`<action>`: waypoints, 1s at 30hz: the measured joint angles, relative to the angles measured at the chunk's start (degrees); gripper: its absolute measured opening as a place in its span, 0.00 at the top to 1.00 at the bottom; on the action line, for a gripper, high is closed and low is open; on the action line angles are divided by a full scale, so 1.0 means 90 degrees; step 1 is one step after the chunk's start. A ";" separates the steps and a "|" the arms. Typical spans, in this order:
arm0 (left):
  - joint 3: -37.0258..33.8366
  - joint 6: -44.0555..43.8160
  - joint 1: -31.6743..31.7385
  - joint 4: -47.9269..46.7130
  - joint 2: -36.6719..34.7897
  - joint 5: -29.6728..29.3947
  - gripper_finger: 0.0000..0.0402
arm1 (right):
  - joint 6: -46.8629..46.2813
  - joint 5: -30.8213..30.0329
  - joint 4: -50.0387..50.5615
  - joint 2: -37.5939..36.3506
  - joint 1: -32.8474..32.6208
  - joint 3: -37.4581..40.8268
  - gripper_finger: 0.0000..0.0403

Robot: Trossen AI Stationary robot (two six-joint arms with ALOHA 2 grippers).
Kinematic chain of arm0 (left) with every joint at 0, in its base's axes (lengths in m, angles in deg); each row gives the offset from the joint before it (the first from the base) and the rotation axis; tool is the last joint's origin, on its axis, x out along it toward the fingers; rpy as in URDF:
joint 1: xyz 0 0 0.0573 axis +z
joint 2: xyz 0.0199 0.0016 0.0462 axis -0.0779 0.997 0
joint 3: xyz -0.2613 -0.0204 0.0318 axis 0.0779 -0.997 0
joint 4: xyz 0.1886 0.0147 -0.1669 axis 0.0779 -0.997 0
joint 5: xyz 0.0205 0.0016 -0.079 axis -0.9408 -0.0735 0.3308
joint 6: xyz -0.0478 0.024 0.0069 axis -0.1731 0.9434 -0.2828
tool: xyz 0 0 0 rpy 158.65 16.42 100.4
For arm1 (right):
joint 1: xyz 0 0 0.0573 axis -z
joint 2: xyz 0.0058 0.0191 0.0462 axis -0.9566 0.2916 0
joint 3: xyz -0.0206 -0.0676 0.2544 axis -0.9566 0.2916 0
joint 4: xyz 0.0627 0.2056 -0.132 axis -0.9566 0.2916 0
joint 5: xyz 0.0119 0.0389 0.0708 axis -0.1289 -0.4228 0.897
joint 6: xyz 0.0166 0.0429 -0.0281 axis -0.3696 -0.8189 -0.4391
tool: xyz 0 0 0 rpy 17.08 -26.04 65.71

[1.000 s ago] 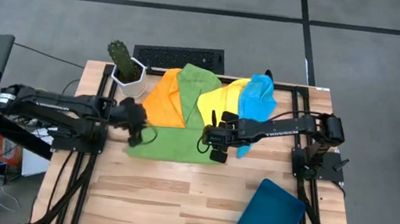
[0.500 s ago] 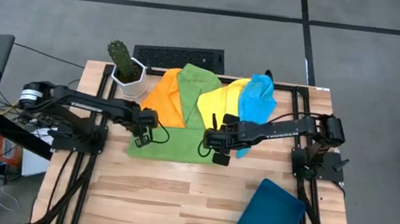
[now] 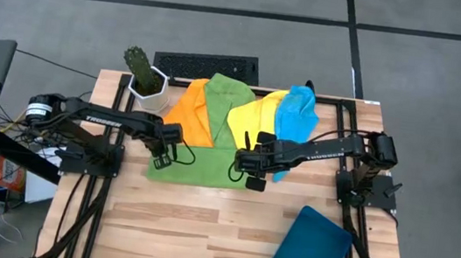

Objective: Fold microfiber towels
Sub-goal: Fold the right green microfiber towel

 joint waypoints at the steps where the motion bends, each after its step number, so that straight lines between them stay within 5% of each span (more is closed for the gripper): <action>1: 0.0000 0.0028 0.0008 0.0002 0.0000 0.0000 0.91 | -0.0016 -0.0002 0.0000 0.0000 -0.0002 0.0000 0.54; 4: 0.0000 0.0095 0.0010 0.0002 0.0000 0.0056 0.98 | -0.0058 -0.0002 0.0001 0.0000 -0.0002 0.0000 0.55; 20: 0.0122 -0.0680 0.0006 -0.0956 0.0000 -0.0235 1.00 | -0.0054 -0.0002 -0.0055 0.0002 -0.0002 0.0000 0.57; 30: 0.0482 0.0183 0.0006 -0.0277 0.0000 -0.0299 0.98 | -0.0051 -0.0002 -0.0120 0.0005 -0.0002 0.0000 0.57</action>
